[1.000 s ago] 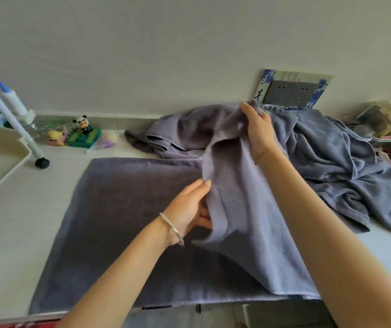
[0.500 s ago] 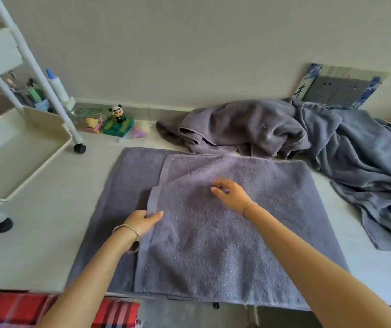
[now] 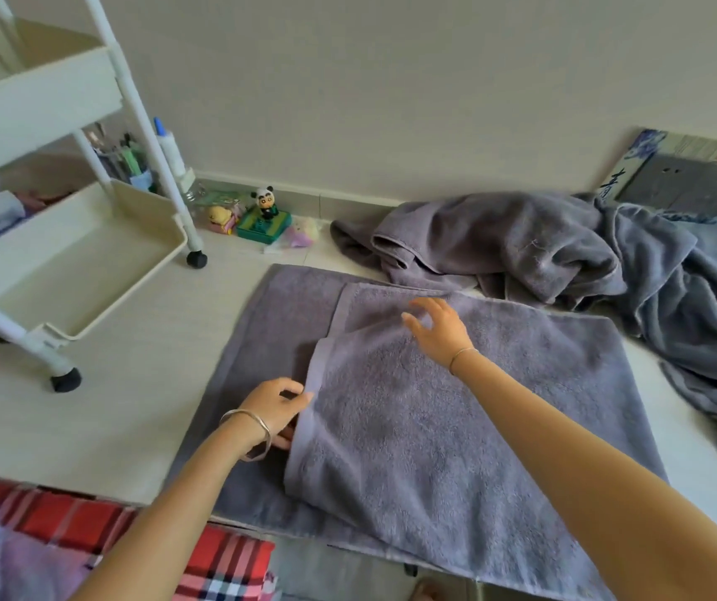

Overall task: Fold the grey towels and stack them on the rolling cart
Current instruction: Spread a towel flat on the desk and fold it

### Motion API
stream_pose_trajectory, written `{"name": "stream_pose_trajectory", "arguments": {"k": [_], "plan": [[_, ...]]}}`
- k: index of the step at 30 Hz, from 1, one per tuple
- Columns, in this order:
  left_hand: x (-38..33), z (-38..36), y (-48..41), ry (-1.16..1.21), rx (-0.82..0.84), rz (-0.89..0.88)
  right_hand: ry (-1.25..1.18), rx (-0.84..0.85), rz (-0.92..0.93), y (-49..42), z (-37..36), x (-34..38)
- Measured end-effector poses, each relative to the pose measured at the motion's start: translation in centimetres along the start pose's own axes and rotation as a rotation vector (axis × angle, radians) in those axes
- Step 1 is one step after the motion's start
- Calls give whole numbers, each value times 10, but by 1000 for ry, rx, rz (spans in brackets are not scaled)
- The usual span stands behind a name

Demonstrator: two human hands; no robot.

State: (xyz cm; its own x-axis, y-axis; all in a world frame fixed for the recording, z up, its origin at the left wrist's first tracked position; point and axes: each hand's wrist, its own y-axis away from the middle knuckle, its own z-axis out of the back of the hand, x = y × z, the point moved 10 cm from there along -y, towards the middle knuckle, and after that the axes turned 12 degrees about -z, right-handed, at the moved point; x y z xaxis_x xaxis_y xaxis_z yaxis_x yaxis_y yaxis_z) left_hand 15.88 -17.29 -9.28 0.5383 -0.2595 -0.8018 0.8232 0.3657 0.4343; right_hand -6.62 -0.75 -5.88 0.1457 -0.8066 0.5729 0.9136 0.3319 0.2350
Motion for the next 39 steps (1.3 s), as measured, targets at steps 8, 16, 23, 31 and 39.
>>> {"name": "stream_pose_trajectory", "arguments": {"k": [8,16,23,31,39], "plan": [[21,-9,-3,160,-41,80,299,108,24,-54,-17,20],[16,-12,-7,99,-42,60,388,55,84,-72,-17,31],[11,-19,-4,-13,39,31,336,-39,110,-70,-10,36],[-66,-24,36,247,178,-262,-174,-384,224,-23,74,73],[-67,83,54,439,21,-260,-212,-526,292,-14,84,184]]}}
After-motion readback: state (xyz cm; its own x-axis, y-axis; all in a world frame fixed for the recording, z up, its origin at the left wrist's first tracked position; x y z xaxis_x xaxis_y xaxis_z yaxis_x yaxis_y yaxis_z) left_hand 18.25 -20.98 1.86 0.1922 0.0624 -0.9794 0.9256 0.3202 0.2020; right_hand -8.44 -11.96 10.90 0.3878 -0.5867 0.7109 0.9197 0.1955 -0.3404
